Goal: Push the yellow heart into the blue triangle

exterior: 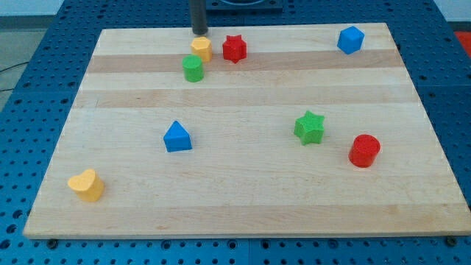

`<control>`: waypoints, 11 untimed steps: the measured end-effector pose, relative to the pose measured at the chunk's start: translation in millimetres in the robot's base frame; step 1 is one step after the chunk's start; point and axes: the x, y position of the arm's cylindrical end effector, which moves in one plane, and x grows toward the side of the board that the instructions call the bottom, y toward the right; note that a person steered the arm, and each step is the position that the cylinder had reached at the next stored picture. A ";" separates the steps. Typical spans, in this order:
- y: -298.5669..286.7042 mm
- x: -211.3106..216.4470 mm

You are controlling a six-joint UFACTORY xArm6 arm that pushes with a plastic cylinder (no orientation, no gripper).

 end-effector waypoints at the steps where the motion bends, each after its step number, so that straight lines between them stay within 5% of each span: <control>1: -11.8 38.7; 3: -43.1 54.6; 6: 25.6 79.3; 7: -102.8 48.3; 8: -193.6 108.7; 10: -196.3 136.7; 11: -196.4 209.4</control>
